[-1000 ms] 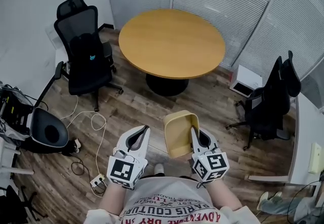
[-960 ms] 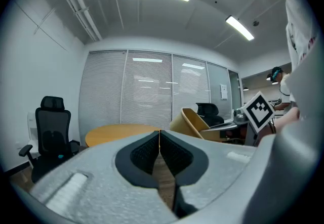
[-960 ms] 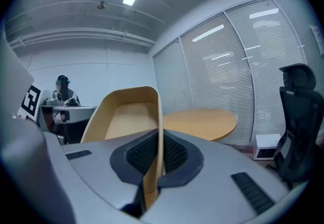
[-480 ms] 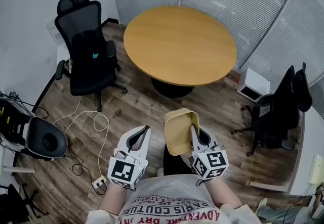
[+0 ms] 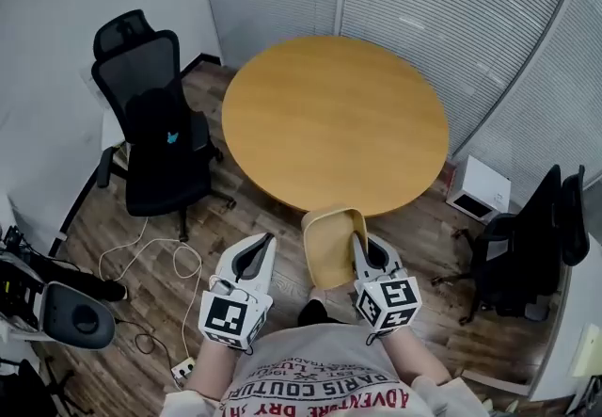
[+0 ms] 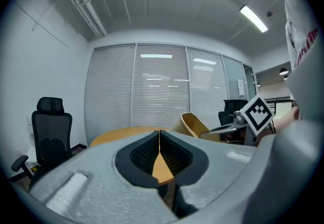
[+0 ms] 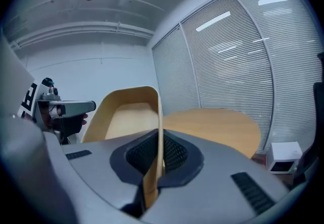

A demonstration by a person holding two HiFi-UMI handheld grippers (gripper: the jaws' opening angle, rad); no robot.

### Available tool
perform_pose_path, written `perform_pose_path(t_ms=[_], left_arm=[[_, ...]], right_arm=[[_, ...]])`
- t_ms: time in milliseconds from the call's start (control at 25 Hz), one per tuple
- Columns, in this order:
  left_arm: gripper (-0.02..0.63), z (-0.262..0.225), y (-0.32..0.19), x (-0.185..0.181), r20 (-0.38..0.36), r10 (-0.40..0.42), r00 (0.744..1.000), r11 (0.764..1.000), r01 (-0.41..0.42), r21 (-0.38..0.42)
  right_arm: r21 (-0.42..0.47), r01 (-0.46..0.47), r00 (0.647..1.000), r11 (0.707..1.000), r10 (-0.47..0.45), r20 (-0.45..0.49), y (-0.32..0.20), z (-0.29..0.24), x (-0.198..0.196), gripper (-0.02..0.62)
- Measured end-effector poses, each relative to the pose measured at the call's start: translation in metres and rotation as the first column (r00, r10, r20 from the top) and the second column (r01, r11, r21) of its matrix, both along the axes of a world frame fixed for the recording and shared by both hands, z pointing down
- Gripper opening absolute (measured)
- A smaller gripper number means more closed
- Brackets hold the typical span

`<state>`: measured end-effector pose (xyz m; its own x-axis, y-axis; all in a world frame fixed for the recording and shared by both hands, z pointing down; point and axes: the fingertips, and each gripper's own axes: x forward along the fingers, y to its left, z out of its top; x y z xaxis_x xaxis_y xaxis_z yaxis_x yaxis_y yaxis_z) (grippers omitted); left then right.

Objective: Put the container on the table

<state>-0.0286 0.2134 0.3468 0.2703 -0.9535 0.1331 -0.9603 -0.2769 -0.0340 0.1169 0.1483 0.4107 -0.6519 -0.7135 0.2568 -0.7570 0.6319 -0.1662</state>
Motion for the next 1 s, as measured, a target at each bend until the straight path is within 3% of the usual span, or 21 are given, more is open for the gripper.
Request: perform_pose_path(t_ms=[240,560,1000], left_arm=[[0.012,0.004,-0.082,-0.007,0.013,-0.015,1.000,1.000,0.014,0.008],[0.012,0.018,-0.162,-0.008,0.001,0.008,1.000,0.999,-0.008,-0.033],[0.012,0.032,-0.290,-0.031,-0.008,0.162,0.987,0.984,-0.162,-0.068]], right_arm=[[0.007,0.006,1.000,1.000,-0.006,-0.006,-0.081,0.006,0.001,0.011],[-0.045,-0.016,1.000,0.999,0.015,-0.024,-0.150,0.022,0.003,0.011],[-0.107,-0.165,0.986,0.980,0.160,-0.054,-0.254,0.044,-0.024,0.011]])
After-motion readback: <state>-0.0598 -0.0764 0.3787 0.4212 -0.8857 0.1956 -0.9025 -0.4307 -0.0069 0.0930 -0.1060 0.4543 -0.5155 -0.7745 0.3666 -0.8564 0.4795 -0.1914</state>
